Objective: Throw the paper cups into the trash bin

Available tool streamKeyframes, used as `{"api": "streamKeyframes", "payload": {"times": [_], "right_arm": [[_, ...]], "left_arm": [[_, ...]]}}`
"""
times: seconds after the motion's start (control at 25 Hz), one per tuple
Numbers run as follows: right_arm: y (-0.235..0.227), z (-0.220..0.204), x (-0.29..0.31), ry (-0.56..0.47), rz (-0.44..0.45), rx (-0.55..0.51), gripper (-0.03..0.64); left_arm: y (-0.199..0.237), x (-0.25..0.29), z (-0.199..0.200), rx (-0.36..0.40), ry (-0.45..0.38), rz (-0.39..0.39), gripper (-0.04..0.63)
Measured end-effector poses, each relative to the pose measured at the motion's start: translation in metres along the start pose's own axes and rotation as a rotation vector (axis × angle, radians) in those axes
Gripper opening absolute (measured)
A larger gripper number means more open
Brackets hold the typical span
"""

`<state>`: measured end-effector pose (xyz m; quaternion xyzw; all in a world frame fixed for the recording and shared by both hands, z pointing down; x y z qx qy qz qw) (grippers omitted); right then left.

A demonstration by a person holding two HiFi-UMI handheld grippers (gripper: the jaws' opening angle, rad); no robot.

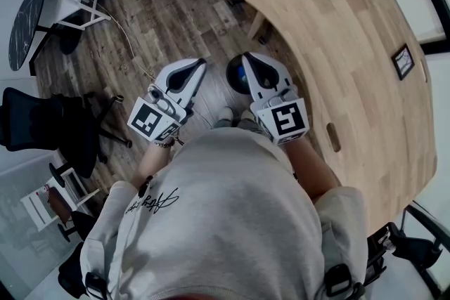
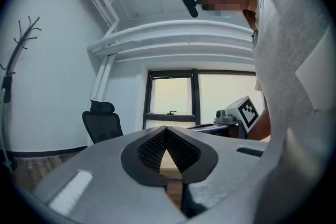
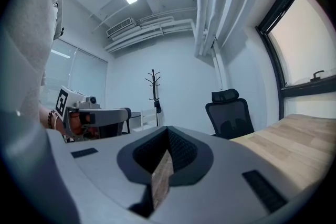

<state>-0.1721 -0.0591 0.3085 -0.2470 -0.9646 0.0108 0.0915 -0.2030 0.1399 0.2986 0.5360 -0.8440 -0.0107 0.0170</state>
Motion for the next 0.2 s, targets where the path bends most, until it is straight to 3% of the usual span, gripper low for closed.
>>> {"api": "streamKeyframes", "payload": {"times": [0.2], "right_arm": [[-0.0001, 0.0002, 0.0011, 0.022, -0.014, -0.007, 0.008]], "left_arm": [[0.0043, -0.0027, -0.0004, -0.003, -0.007, 0.015, 0.003]]}}
Point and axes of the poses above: the fingertips, and each gripper's own axes: x forward along the fingers, y to its left, z out of its top, the point moved 8 cm from there along -x, backward along the fingers, and after that the axes turned 3 degrees about y, right-handed, at the moved point
